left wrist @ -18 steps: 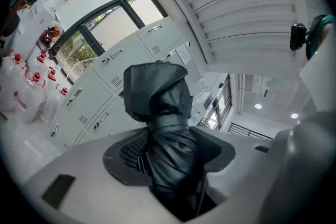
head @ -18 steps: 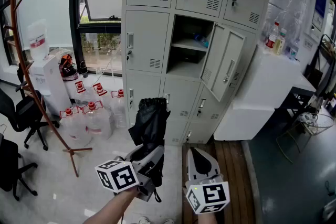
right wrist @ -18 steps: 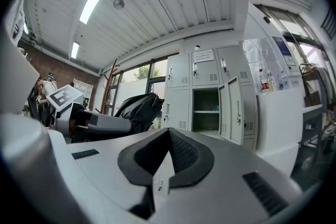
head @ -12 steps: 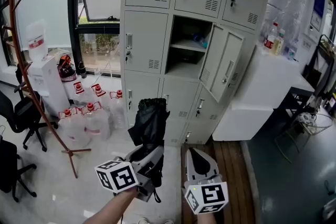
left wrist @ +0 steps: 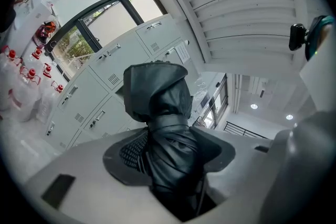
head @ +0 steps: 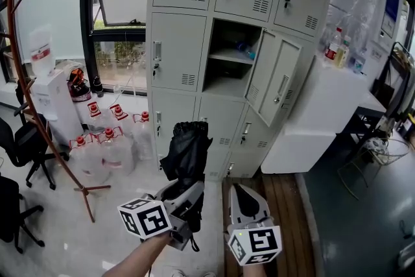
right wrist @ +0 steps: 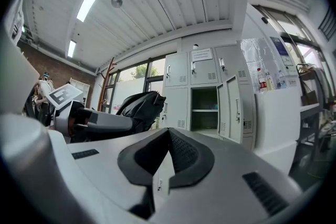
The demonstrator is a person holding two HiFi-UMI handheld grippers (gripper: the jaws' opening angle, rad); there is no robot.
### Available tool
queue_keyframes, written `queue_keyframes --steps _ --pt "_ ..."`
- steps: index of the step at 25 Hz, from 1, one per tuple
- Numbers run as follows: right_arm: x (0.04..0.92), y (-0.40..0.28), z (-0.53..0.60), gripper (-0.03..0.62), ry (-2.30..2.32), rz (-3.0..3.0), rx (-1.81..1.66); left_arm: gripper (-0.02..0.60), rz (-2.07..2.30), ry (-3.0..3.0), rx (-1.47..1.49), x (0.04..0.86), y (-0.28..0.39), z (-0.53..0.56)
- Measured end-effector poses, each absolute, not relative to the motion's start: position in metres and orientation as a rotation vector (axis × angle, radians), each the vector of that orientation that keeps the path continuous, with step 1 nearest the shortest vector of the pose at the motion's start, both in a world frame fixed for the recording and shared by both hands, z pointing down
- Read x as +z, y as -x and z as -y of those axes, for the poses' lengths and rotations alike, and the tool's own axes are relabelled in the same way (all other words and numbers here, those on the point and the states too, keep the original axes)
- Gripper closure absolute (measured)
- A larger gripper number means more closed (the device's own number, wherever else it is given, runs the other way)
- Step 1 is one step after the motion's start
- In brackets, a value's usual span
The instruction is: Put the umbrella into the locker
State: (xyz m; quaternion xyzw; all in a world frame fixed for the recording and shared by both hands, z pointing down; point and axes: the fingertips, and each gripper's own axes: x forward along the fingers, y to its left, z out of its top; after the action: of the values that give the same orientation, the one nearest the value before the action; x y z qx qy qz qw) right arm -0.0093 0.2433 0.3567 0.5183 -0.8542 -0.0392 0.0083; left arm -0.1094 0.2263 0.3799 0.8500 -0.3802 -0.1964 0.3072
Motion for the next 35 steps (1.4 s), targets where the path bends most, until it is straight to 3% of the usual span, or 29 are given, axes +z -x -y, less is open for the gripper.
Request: queue_keyframes --steps 13,35 --pt "0.365 -0.005 -0.210 0.591 -1.624 2.663 -0.103 0.344 0.987 -2.245 -0.501 0.385 0.092 -0.192" --pt "0.373 -0.077 -0.052 0.591 -1.477 2.776 -0.045 0.344 1.073 -2.179 -0.490 0.393 0.013 -0.049"
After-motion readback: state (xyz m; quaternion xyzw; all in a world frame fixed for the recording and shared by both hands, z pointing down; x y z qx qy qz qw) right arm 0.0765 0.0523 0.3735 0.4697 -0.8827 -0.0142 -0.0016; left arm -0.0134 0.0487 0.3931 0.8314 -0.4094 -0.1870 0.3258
